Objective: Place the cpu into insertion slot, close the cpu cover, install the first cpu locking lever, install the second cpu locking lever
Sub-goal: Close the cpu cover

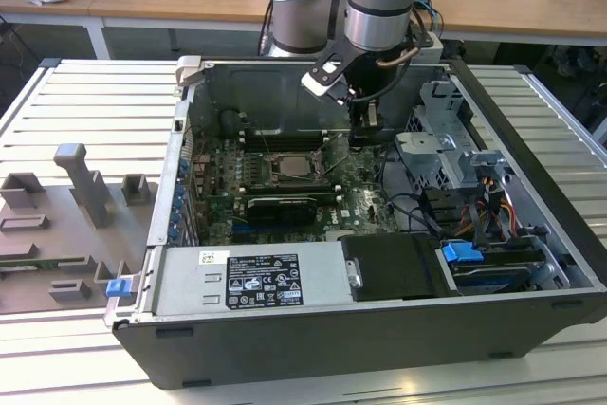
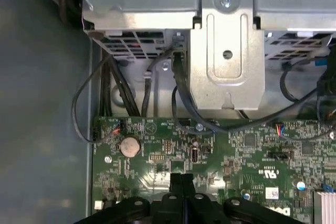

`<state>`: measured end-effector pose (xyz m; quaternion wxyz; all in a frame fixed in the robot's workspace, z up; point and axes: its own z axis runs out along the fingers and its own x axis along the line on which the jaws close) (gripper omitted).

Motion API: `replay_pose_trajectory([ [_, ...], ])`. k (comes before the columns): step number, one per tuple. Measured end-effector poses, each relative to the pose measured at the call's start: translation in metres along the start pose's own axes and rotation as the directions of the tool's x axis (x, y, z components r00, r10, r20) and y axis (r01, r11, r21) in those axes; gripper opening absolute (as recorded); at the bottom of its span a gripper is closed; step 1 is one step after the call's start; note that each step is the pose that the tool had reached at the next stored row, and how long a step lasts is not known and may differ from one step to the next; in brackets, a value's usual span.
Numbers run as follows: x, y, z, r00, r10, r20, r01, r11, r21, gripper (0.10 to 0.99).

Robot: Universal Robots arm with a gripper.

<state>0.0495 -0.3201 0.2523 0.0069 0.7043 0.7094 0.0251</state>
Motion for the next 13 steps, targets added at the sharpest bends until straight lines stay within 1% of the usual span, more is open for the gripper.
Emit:
replay_pose_trajectory([
  [1, 0.0, -0.002, 0.0, 1.0, 0.0, -0.0003, 0.0, 1.0, 0.006, 0.106],
  [2, 0.0, -0.004, -0.0001, 1.0, 0.0, -0.0002, 0.0, 1.0, 0.007, 0.106],
  [7, 0.0, -0.0088, -0.0001, 1.0, 0.0, -0.0001, 0.0, 1.0, 0.008, 0.106],
  [13, 0.0001, -0.0126, -0.0003, 1.0, 0.0, -0.0001, 0.0, 1.0, 0.007, 0.106],
])
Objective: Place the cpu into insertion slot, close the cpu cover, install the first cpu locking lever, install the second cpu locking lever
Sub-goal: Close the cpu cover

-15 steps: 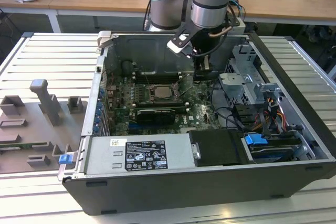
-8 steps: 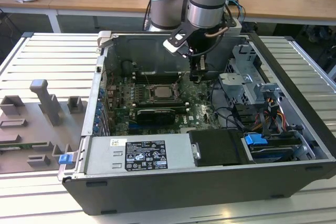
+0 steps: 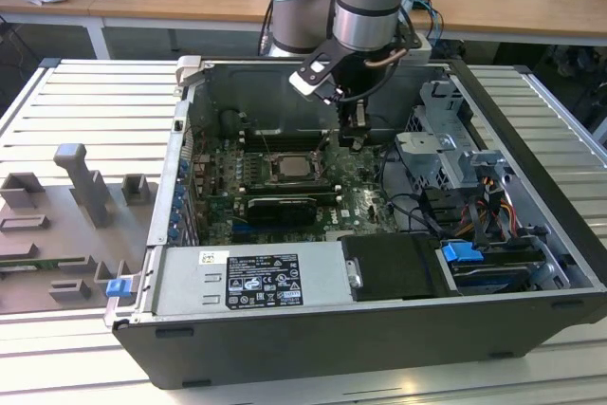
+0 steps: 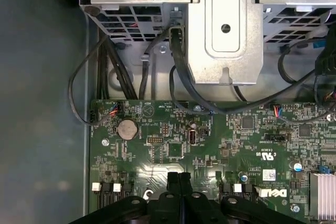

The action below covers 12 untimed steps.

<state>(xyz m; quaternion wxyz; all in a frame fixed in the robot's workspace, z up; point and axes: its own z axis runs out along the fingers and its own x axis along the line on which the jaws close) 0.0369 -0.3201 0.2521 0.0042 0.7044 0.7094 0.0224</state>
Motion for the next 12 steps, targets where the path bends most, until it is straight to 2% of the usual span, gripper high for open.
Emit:
replay_pose_trajectory([
  [12, 0.0001, -0.0085, -0.0002, 1.0, 0.0, 0.0, 0.0, 1.0, 0.0, 0.106],
])
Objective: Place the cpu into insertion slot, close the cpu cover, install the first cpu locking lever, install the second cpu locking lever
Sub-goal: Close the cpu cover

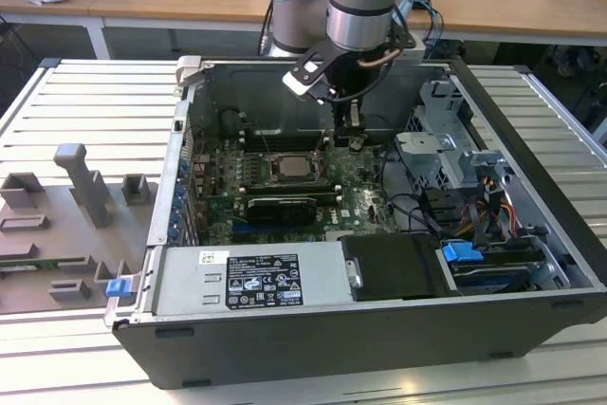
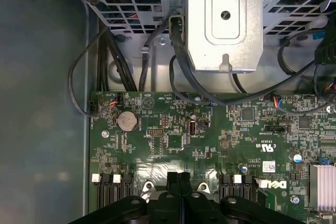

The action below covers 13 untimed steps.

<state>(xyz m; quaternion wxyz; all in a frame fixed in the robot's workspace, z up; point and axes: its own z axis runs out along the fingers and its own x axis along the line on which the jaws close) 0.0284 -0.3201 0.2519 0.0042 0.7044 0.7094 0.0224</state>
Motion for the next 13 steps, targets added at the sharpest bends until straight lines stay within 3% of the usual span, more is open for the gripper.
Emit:
replay_pose_trajectory([
  [13, 0.0, -0.0077, -0.0002, 1.0, 0.0, 0.0, 0.0, 1.0, 0.0, 0.106],
])
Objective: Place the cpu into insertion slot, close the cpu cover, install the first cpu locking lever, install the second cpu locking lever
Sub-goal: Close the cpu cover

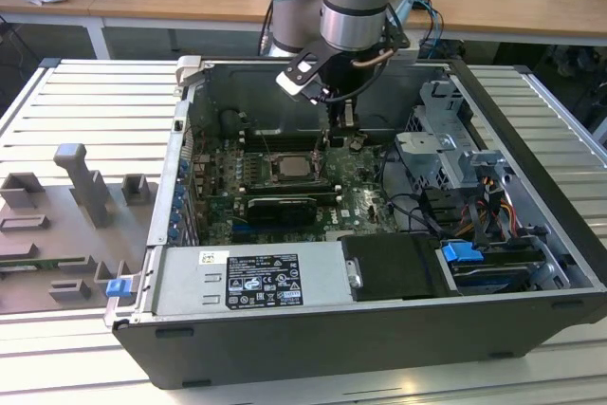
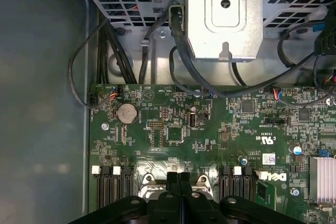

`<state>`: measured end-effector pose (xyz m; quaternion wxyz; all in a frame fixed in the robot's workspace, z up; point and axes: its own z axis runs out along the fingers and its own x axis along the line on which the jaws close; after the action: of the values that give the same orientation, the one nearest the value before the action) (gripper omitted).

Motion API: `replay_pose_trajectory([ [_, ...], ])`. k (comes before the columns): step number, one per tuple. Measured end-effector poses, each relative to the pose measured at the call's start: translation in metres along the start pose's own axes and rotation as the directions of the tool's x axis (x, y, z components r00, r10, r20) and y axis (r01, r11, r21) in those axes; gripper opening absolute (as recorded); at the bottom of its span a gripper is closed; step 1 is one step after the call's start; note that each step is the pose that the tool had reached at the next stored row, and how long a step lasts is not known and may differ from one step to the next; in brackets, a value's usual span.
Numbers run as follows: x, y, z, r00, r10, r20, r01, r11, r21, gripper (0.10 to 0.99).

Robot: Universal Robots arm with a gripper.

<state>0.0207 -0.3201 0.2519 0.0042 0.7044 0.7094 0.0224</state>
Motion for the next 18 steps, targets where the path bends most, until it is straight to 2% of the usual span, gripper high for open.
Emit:
replay_pose_trajectory([
  [8, 0.0, -0.005, -0.0001, 1.0, 0.0, 0.0, 0.0, 1.0, 0.0, 0.106],
  [18, 0.0001, -0.0148, -0.0003, 1.0, 0.0, 0.0, 0.0, 1.0, 0.0, 0.106],
])
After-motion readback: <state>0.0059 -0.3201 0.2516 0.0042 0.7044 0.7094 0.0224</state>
